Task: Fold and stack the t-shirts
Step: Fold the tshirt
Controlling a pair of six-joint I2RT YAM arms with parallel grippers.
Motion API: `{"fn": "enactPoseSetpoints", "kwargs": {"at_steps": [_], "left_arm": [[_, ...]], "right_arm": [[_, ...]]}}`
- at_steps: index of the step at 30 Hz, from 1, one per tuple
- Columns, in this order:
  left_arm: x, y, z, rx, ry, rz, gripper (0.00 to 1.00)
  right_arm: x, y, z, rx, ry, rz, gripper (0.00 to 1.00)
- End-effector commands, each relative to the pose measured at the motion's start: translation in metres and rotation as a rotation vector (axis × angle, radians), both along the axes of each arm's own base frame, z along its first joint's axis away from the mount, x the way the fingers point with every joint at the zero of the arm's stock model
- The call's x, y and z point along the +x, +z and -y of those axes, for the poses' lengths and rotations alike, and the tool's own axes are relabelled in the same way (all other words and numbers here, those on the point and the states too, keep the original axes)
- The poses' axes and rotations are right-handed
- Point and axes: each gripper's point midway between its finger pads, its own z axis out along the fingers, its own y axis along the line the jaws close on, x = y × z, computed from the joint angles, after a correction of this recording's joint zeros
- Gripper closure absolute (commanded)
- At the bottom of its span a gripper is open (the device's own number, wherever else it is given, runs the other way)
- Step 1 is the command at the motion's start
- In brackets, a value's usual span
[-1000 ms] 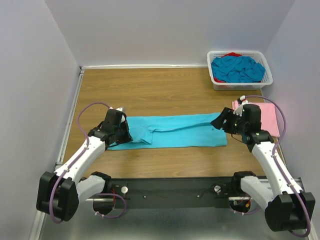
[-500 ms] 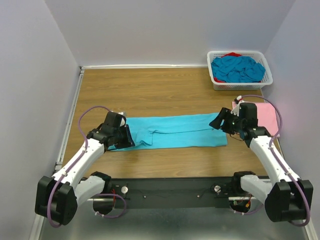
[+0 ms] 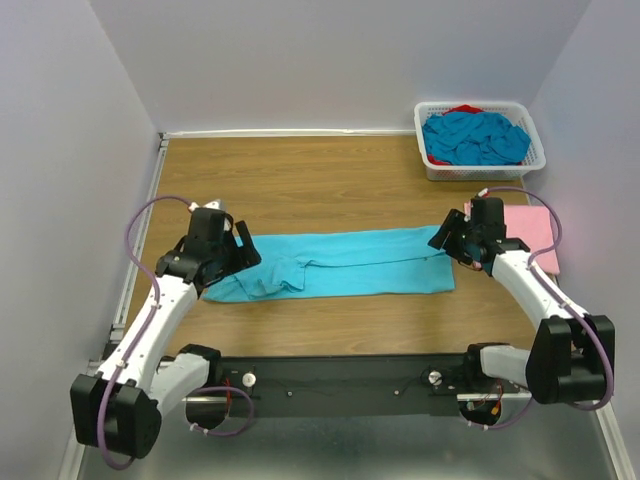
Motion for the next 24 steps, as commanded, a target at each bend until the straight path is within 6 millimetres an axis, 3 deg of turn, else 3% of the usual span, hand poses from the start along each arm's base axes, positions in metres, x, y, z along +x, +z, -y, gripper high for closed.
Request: {"fn": "enactPoseSetpoints", "kwargs": {"at_steps": [1, 2, 4, 11, 14, 19, 24], "left_arm": [[0.028, -0.011, -0.047, 0.076, 0.182, 0.035, 0.12], [0.03, -0.023, -0.055, 0.082, 0.206, 0.008, 0.14], [0.044, -0.028, -0.067, 0.088, 0.24, 0.025, 0.19], [0.06, -0.064, -0.075, 0.105, 0.226, -0.06, 0.31], [0.059, -0.072, -0.085, 0.117, 0.253, -0.074, 0.36], [0.061, -0.083, -0.079, 0.103, 0.218, -0.089, 0.53], [0.063, -0.087, -0.079, 0.104, 0.212, -0.097, 0.62]], "right_arm": [[0.024, 0.009, 0.019, 0.014, -0.136, 0.066, 0.36], [0.028, 0.006, 0.021, 0.028, -0.149, 0.067, 0.36], [0.03, 0.001, 0.026, 0.055, -0.165, 0.057, 0.37], [0.03, -0.014, 0.046, 0.09, -0.25, 0.038, 0.4], [0.027, -0.016, 0.051, 0.093, -0.265, 0.042, 0.4], [0.026, -0.029, 0.05, 0.11, -0.249, 0.014, 0.42], [0.027, -0.033, 0.05, 0.12, -0.248, 0.017, 0.46]]}}
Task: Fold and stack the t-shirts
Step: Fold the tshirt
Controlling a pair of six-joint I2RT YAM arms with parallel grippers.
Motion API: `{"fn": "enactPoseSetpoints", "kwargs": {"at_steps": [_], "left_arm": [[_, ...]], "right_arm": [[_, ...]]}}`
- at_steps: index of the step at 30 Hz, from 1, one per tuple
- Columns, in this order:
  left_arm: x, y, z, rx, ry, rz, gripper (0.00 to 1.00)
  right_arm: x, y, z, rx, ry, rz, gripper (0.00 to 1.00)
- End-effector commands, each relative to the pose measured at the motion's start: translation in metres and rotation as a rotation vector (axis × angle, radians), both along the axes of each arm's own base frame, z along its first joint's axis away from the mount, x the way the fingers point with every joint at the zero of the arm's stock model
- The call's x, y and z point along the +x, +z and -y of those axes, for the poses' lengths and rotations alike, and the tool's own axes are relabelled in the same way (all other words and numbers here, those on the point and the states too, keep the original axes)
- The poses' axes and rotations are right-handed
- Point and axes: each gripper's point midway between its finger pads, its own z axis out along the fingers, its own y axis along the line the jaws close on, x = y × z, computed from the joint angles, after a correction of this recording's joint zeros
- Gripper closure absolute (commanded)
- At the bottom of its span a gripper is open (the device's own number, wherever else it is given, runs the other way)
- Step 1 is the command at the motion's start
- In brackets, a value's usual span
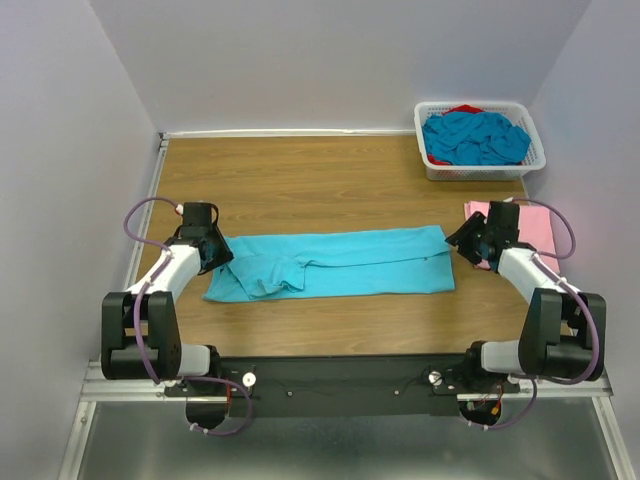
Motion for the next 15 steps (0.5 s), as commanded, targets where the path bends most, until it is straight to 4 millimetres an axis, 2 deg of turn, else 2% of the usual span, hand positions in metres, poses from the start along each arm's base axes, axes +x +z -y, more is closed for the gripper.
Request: {"fn": "enactPoseSetpoints", "kwargs": {"at_steps": [1, 2, 7, 13, 15], "left_arm": [[0.005, -0.001, -0.001, 0.001, -0.016, 0.02, 0.63], [0.006, 0.001, 0.0, 0.003, -0.02, 0.024, 0.67], [0.006, -0.001, 0.0, 0.005, -0.022, 0.017, 0.73], [0.004, -0.004, -0.001, 0.003, -0.017, 0.009, 0.73], [0.003, -0.006, 0.0, 0.003, -0.018, 0.006, 0.73]], "right_arm": [[0.003, -0.003, -0.001, 0.022, 0.002, 0.016, 0.47], [0.003, -0.004, -0.001, 0.023, 0.001, 0.015, 0.48], [0.001, -0.009, -0.004, 0.043, 0.013, 0.001, 0.51], [-0.005, -0.018, -0.01, 0.068, 0.031, -0.02, 0.52], [-0.007, -0.022, -0.011, 0.07, 0.031, -0.026, 0.56]]}}
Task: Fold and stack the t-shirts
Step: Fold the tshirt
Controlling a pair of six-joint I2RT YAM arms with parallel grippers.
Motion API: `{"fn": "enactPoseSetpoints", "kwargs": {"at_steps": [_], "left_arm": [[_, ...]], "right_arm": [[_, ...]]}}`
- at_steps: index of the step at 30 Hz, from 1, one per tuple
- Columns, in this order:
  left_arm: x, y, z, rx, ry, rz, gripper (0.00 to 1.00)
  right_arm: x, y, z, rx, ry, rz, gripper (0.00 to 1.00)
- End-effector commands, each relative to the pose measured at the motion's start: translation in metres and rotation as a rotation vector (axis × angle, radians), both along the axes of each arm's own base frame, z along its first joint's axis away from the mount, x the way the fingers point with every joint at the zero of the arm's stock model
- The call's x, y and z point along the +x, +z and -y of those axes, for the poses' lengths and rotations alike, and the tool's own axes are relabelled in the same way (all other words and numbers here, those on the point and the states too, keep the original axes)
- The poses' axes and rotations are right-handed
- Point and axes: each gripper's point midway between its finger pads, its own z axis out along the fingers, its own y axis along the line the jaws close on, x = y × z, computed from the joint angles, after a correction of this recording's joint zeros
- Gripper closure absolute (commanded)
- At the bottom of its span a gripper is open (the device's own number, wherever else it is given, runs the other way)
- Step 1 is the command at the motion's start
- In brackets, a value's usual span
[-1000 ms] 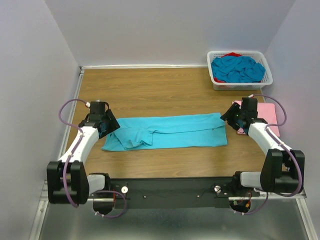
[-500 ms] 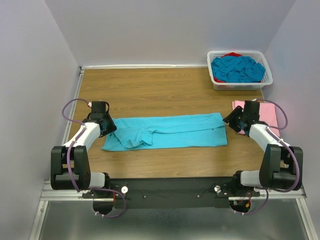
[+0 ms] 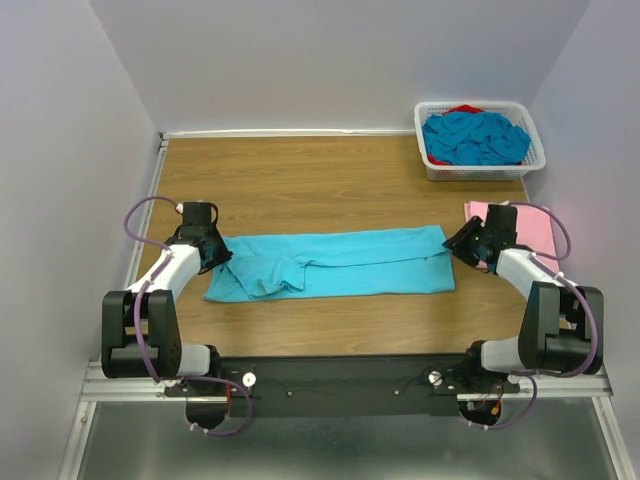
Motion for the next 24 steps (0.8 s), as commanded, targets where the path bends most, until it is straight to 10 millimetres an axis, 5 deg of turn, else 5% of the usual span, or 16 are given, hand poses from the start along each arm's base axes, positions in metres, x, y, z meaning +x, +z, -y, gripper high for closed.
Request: {"fn": "enactPoseSetpoints", "kwargs": {"at_steps": [1, 15, 24], "left_arm": [[0.0, -0.0044, -0.0004, -0.001, -0.008, -0.002, 0.73], [-0.0004, -0.0068, -0.0008, 0.002, -0.009, -0.009, 0.76], [0.0016, -0.0044, -0.0025, 0.01, -0.004, -0.004, 1.0]], "right_arm": [[-0.0049, -0.0097, -0.0032, 0.025, 0.007, -0.013, 0.56], [-0.0044, -0.0093, -0.0029, 0.02, 0.011, -0.002, 0.79], [-0.0016, -0.0025, -0.0034, 0.022, 0.012, 0.018, 0.99]]}}
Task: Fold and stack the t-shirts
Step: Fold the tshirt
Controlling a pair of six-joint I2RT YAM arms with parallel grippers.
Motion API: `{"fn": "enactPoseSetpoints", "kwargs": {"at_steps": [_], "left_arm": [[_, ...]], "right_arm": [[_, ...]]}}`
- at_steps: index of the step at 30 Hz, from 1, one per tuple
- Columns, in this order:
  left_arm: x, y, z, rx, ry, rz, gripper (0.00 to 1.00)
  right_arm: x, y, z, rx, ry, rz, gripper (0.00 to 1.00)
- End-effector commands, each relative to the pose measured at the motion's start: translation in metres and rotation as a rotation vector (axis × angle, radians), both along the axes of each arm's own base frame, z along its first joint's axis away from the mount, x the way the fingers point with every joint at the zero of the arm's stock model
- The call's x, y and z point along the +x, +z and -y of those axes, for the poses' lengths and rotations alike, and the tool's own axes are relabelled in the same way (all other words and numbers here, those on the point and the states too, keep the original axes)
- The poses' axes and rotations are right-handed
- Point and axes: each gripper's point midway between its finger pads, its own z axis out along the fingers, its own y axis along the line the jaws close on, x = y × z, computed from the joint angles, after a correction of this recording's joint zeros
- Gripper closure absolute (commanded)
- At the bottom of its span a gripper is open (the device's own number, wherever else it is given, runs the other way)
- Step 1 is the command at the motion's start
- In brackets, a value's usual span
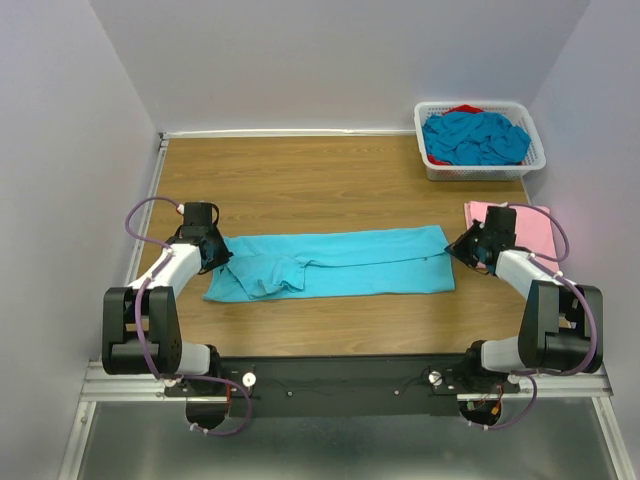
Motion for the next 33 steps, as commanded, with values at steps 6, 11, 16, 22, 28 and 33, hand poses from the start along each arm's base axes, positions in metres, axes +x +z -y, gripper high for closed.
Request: {"fn": "enactPoseSetpoints", "kwargs": {"at_steps": [6, 11, 16, 22, 28, 33], "left_arm": [[0.006, 0.006, -0.007, 0.025, 0.014, 0.012, 1.0], [0.008, 0.013, -0.014, 0.047, 0.036, 0.013, 1.0], [0.01, 0.023, -0.022, 0.063, 0.062, 0.021, 1.0], [0.007, 0.016, -0.024, 0.069, 0.064, -0.005, 1.0], [0.002, 0.002, -0.025, 0.073, 0.065, -0.045, 1.0], [0.003, -0.004, -0.026, 0.076, 0.068, -0.061, 1.0]], "right_arm": [[0.001, 0.012, 0.0, 0.006, 0.0, 0.048, 0.99], [0.0, 0.021, 0.0, 0.006, 0.001, 0.072, 0.99], [-0.008, 0.017, 0.001, -0.009, 0.003, 0.048, 0.99], [-0.021, 0.008, 0.001, -0.01, -0.003, 0.005, 0.99], [-0.034, -0.014, 0.0, -0.004, -0.012, -0.077, 0.95], [-0.037, -0.027, 0.003, -0.011, -0.022, -0.129, 0.91]]}}
